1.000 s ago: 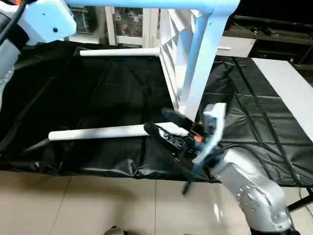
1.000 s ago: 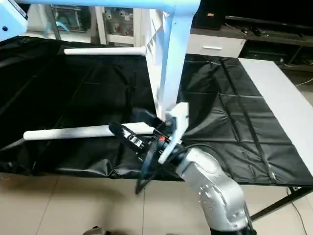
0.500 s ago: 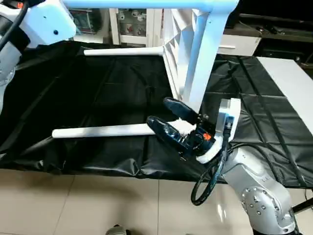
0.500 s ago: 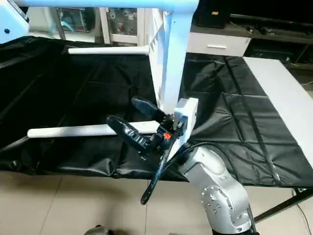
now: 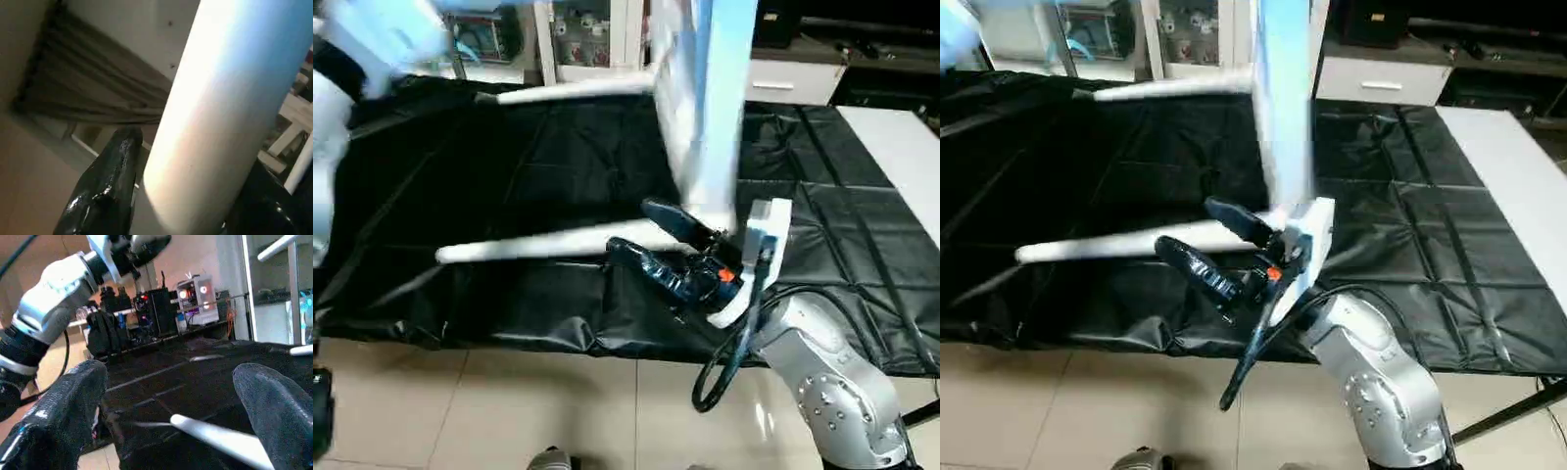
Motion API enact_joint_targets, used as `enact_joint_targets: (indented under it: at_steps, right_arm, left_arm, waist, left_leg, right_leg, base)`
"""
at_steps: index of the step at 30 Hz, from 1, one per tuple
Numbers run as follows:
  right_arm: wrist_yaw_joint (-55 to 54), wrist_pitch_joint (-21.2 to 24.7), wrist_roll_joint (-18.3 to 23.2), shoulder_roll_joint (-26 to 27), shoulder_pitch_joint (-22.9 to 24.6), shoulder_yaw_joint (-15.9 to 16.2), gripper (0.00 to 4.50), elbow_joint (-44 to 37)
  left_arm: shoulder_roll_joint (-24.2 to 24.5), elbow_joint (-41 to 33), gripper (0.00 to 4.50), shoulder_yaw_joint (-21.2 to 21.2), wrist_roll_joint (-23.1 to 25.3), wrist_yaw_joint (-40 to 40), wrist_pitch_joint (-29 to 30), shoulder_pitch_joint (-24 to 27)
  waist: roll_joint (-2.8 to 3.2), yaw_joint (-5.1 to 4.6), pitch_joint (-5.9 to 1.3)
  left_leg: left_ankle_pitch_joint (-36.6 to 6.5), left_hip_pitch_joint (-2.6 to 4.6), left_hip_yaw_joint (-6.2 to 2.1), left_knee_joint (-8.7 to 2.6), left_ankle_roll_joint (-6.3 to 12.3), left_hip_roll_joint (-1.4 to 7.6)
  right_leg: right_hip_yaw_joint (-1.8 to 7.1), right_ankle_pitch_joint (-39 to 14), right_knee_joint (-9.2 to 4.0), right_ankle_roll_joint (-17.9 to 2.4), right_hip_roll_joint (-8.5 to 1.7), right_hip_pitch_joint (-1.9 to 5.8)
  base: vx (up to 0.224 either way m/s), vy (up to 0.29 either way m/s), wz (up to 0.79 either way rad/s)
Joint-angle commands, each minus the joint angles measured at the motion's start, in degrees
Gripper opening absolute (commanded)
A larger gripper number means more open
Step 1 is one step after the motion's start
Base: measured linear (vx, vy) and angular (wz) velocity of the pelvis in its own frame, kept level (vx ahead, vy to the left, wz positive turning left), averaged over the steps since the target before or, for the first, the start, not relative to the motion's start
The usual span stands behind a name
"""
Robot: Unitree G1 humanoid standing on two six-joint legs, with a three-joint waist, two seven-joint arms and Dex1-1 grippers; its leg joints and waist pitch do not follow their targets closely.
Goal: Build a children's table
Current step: Flip table
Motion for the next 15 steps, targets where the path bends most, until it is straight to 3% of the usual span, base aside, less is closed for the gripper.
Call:
enact_joint_targets:
  at_steps: [1,5,8,10,14,15]
  right_arm:
    - [0.08,-0.78,-0.74,-0.42,-0.13,0.23,4.5,0.5]
    - [-2.49,-1.85,-4.33,-0.92,-1.54,-0.1,4.5,3.57]
    - [-9.37,-3.53,-11.21,-1.08,-3.93,-1.32,4.5,9.08]
    - [-10.6,-4.27,-10.98,-0.29,-4.36,-2.94,4.5,10.96]
    - [-11.17,-5.43,-10.45,0.46,-4.29,-4.78,4.5,12.99]
    - [-10.58,-5.67,-9.63,0.68,-2.94,-5.45,4.5,14.47]
  left_arm:
    - [-1.98,-0.53,2.06,6.79,-7.77,5.32,2.79,-3.96]
    - [-3.49,-2.24,2.06,9.65,-9.79,4.48,5.57,-5.66]
    - [-5.05,-4.51,2.06,10.64,-10.99,3.96,7.93,-5.98]
    - [-5.74,-5.14,2.06,11.18,-11.62,4.32,8.84,-5.81]
    - [-6.67,-6.02,2.06,11.95,-12.28,4.94,10.23,-5.47]
    - [-7.68,-6.98,2.06,12.68,-12.9,5.77,11.57,-5.21]
  waist:
    - [0.62,-0.03,-4.75]
    - [0.47,0.05,-4.61]
    - [0.41,0.0,-4.64]
    - [0.15,0.07,-4.66]
    - [0.24,0.24,-4.84]
    - [-0.48,0.29,-4.9]
  left_leg:
    - [-7.83,1.66,-1.28,-4.07,-1.77,2.76]
    - [-8.19,1.58,-1.25,-4.17,-2.26,2.76]
    - [-7.7,1.73,-1.13,-4.08,-2.95,2.65]
    - [-7.73,1.63,-0.99,-4.0,-2.63,2.67]
    - [-5.24,1.55,-1.11,-3.84,-1.29,2.76]
    - [-4.48,1.53,-0.96,-3.79,-0.72,2.79]
  right_leg:
    - [2.53,-0.39,-3.45,-11.68,-4.4,2.34]
    - [2.5,-1.63,-3.51,-11.77,-4.48,2.37]
    - [2.53,-2.89,-3.64,-11.88,-4.53,2.29]
    - [2.68,-2.62,-3.64,-11.71,-4.59,2.48]
    - [2.47,1.18,-3.22,-11.89,-4.4,2.63]
    - [2.48,2.06,-3.1,-12.19,-4.51,2.76]
  base:
    - [0.0,0.0,0.0]
    - [0.0,0.0,0.0]
    - [0.0,0.0,0.0]
    - [0.0,0.0,0.0]
    - [0.0,0.0,0.0]
    - [0.0,0.0,0.0]
